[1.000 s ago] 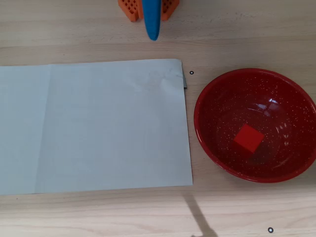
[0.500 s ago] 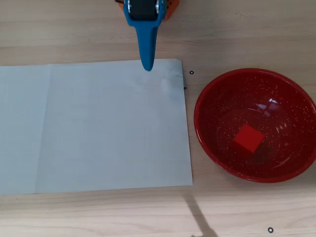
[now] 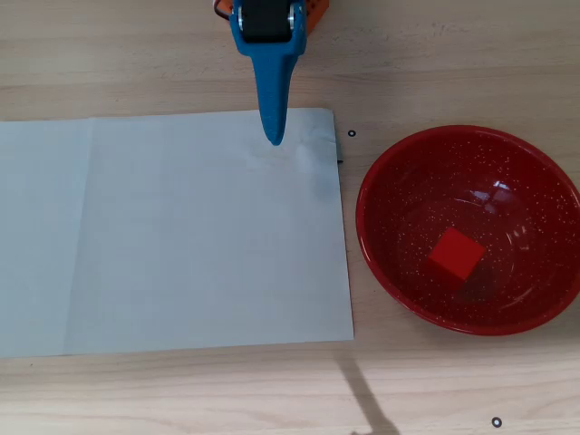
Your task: Grasp the red cube and put it in the red bowl
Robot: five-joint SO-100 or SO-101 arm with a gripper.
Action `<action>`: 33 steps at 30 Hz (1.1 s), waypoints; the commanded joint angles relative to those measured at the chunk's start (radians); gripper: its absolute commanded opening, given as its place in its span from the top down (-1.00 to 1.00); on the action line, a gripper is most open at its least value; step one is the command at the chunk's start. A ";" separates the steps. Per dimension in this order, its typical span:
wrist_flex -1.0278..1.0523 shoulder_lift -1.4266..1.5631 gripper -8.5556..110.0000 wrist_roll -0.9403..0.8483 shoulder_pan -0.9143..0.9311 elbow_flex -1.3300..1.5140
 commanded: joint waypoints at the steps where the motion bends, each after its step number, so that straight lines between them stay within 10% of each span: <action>1: 0.078 0.052 0.85 -0.020 0.032 0.014; 33: 0.278 0.051 0.85 -0.075 0.023 0.014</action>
